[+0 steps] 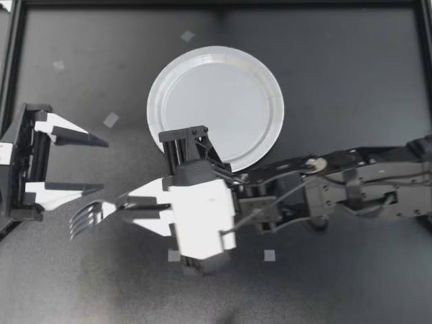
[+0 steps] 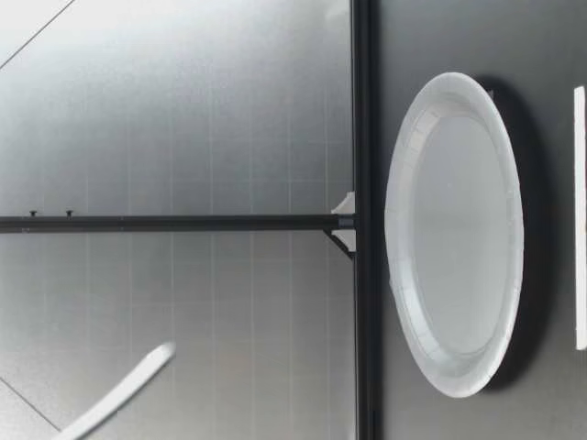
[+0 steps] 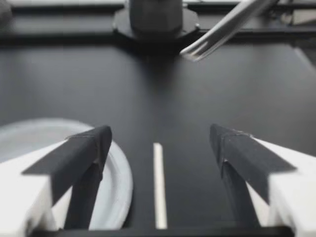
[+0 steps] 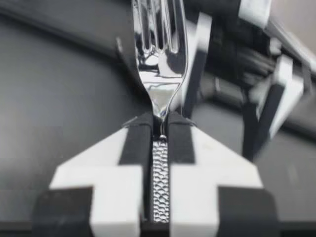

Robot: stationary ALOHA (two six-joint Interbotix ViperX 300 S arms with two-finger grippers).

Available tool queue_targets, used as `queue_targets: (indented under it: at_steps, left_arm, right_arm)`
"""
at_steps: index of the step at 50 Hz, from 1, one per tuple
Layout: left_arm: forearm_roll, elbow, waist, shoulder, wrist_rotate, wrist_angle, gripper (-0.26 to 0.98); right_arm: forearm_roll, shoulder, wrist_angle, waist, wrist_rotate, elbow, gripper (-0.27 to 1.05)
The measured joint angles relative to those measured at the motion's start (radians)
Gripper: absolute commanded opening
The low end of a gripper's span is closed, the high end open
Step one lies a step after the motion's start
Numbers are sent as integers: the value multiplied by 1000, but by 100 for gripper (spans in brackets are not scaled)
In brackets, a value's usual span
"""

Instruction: Pick up the fork and place it on the plate.

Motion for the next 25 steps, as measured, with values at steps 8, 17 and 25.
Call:
queue_targets:
  at_steps: [8,17,25]
  left_arm:
    - [5,-21,0,26,67,-141,69]
    - [14,-32,-14,127,91,-290,69]
    - [20,-69,-52,193,95,-330,69]
  right_arm:
    - [-2,-20,-135,-6,-3,-2,8]
    - [-6,-20,-322,-71,-28,-2,8]
    - [-8,8,-449,-126,-43,-2,8]
